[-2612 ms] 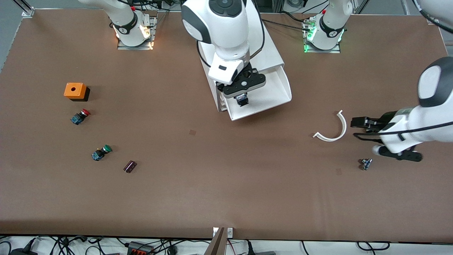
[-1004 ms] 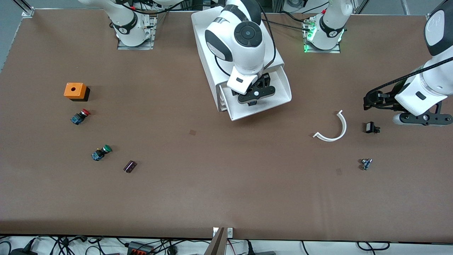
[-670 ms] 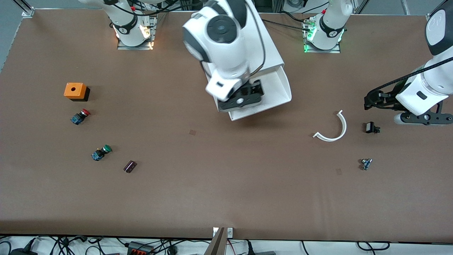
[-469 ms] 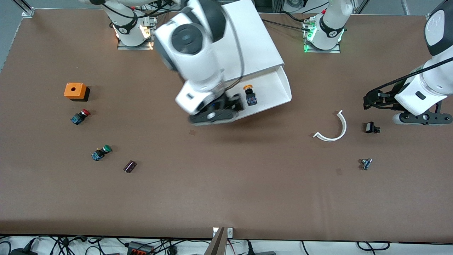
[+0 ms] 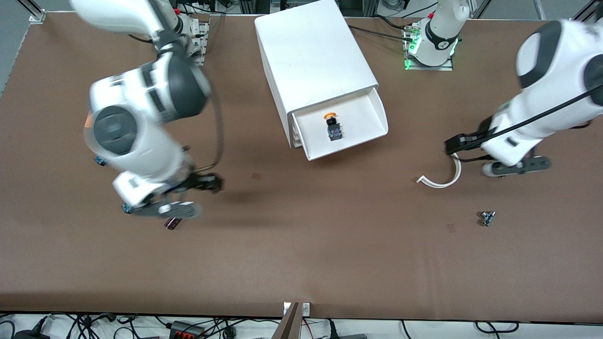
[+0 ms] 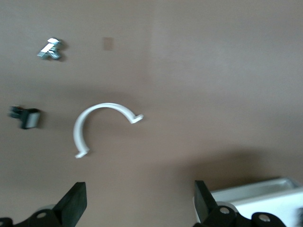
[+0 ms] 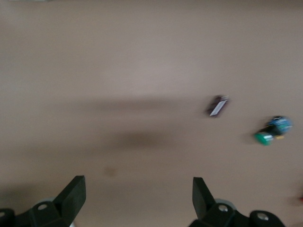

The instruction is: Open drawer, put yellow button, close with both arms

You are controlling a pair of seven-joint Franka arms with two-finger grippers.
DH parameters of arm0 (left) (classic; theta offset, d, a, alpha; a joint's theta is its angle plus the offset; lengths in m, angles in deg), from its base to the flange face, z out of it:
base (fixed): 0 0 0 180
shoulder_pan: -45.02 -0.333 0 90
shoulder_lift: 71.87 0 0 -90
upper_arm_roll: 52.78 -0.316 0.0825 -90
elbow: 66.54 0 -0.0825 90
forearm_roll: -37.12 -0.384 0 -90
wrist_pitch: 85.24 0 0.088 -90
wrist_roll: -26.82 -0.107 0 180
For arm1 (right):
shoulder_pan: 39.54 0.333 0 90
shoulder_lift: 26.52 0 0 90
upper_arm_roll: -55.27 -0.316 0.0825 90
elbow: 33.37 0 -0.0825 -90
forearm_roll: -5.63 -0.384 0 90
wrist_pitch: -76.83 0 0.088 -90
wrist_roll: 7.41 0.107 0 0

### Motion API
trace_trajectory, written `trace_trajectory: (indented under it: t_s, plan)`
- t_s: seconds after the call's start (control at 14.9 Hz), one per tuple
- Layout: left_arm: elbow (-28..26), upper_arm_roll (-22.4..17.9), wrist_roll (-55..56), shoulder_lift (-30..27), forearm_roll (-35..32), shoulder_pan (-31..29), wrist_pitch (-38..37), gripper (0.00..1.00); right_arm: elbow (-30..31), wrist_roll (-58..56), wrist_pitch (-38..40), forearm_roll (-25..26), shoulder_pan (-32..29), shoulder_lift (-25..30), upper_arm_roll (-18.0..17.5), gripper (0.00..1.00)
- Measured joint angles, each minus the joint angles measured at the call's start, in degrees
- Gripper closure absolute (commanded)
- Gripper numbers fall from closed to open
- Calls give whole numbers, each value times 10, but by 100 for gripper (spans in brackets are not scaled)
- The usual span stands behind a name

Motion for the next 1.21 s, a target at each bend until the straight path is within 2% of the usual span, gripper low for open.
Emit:
trace_trajectory:
  t_s: [0.27,0.47,0.6,0.8,1.0,1.21]
  plan:
    - [-11,63,116,45,0,9,83,0,0,-66,4,0,-82,11,0,0]
    - [-17,74,200,78,-16,58,132,0,0,-71,8,0,-113,15,0,0]
    - [-19,76,266,98,-69,99,149,0,0,-75,29,0,-131,28,0,0]
    - [-20,77,344,116,-91,136,153,0,33,-91,46,-1,-171,81,0,0]
    - [-32,77,358,120,-91,156,153,0,98,-152,48,-2,-212,153,-1,0]
    - [-44,82,372,120,-92,168,153,0,160,-187,50,-2,-227,216,-1,0]
